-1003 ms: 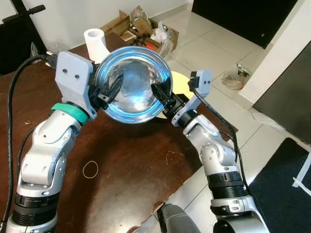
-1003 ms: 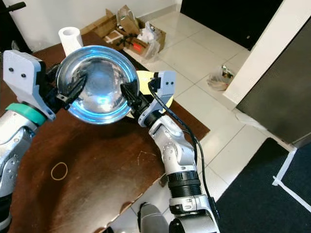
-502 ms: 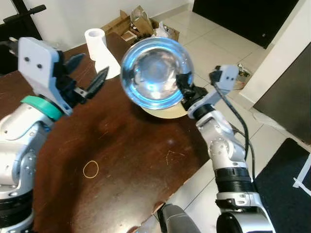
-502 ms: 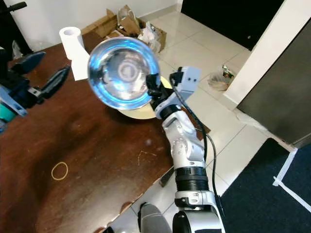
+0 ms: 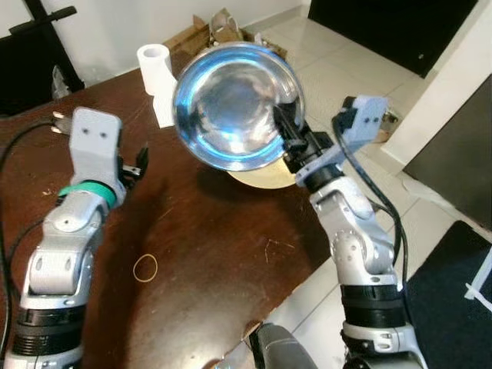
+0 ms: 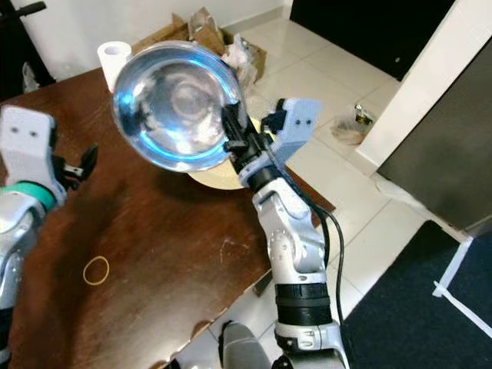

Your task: Setting the table

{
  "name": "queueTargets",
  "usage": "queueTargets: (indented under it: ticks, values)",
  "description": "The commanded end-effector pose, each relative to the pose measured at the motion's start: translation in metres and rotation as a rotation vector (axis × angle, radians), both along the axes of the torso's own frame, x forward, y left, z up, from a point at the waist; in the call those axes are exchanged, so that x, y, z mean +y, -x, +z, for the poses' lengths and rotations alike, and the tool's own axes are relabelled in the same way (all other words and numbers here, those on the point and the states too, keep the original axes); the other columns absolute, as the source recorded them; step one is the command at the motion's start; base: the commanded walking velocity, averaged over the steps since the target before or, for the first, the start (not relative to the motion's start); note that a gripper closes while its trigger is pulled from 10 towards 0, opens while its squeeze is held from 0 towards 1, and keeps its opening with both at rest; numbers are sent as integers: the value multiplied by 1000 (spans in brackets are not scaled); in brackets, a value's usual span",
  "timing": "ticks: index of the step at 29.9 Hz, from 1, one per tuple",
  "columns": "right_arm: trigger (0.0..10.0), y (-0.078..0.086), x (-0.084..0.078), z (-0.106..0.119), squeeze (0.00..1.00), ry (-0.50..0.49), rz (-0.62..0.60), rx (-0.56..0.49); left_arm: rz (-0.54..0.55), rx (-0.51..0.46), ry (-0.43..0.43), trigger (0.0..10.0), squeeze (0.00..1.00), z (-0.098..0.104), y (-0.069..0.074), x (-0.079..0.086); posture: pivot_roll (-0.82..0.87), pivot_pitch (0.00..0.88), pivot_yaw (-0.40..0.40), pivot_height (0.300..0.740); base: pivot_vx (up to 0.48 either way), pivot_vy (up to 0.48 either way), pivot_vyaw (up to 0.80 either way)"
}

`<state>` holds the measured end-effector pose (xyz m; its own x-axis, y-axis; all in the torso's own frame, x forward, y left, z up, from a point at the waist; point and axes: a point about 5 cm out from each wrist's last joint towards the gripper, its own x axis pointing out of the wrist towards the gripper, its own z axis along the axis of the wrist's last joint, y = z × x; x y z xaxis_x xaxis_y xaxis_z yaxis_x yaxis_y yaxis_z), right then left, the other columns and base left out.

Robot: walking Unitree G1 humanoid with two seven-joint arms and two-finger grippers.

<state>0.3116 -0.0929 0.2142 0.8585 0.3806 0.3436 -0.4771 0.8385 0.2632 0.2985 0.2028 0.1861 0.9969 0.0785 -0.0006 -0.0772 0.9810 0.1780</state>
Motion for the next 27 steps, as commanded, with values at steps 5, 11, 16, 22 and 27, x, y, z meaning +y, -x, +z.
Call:
queueTargets:
  ticks: [5, 11, 16, 22, 27]
  values:
    - [10000, 12, -3, 6, 0, 45, -76, -65, 125, -41, 17, 10000, 0, -18, 12, -10, -171, 7, 8, 740, 0, 0, 0]
    - [10000, 16, -11, 0, 0, 84, -112, -53, 105, -111, -44, 10000, 0, -17, 15, -23, -177, 0, 7, 740, 0, 0, 0]
    - [10000, 18, -12, -1, 0, 93, -121, -48, 113, -113, -35, 10000, 0, -17, 14, -25, -175, 0, 8, 740, 0, 0, 0]
    - [10000, 20, -11, -6, 0, 104, -136, -31, 113, -130, -44, 10000, 0, -17, 12, -30, -174, 0, 9, 740, 0, 0, 0]
    - [10000, 20, -11, -13, 0, 121, -147, -5, 95, -133, -37, 10000, 0, -19, 10, -35, -177, 0, 9, 740, 0, 0, 0]
